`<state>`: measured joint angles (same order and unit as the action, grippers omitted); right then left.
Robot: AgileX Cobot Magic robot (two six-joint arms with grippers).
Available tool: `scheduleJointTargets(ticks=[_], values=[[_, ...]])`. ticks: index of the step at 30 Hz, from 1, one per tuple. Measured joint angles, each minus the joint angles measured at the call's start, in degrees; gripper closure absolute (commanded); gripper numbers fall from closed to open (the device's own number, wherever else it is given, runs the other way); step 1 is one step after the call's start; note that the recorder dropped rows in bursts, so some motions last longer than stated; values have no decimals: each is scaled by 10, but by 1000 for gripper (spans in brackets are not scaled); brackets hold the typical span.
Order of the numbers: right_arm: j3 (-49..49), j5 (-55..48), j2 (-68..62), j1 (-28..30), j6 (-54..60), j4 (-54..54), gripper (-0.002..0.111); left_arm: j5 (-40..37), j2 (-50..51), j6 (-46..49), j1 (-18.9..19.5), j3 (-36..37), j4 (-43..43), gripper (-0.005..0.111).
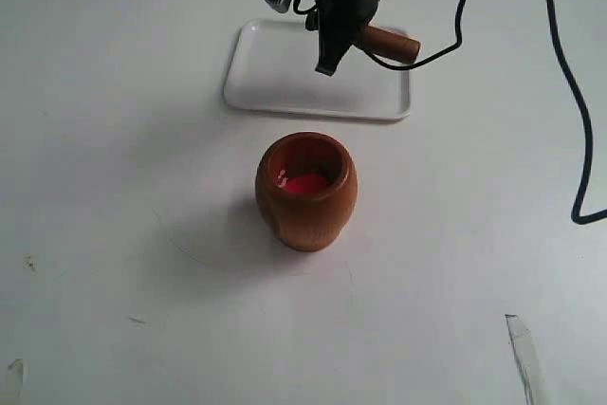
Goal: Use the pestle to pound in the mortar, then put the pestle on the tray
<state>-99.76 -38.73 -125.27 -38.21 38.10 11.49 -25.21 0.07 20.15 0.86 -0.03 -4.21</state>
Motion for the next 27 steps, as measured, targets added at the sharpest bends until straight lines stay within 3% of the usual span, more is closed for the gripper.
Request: scheduleJointTargets(ticks=[3, 4, 7, 11, 17, 27], values=[[-3, 0, 0, 0, 23, -9, 27, 0, 0, 0, 0, 0, 0, 107], [-3, 3, 0, 0, 23, -10, 22, 0, 0, 0, 0, 0, 0, 107], [-3, 19, 0, 0, -7, 0, 25, 0, 0, 0, 0, 0, 0, 107], [-3, 29, 2, 0, -112, 86, 47, 0, 0, 0, 0, 0, 0, 107], [-3, -35, 33, 0, -217, 201, 109, 0, 0, 0, 0, 0, 0, 107], [11, -111, 166, 55, -365, 229, 108, 0, 0, 0, 0, 0, 0, 107]])
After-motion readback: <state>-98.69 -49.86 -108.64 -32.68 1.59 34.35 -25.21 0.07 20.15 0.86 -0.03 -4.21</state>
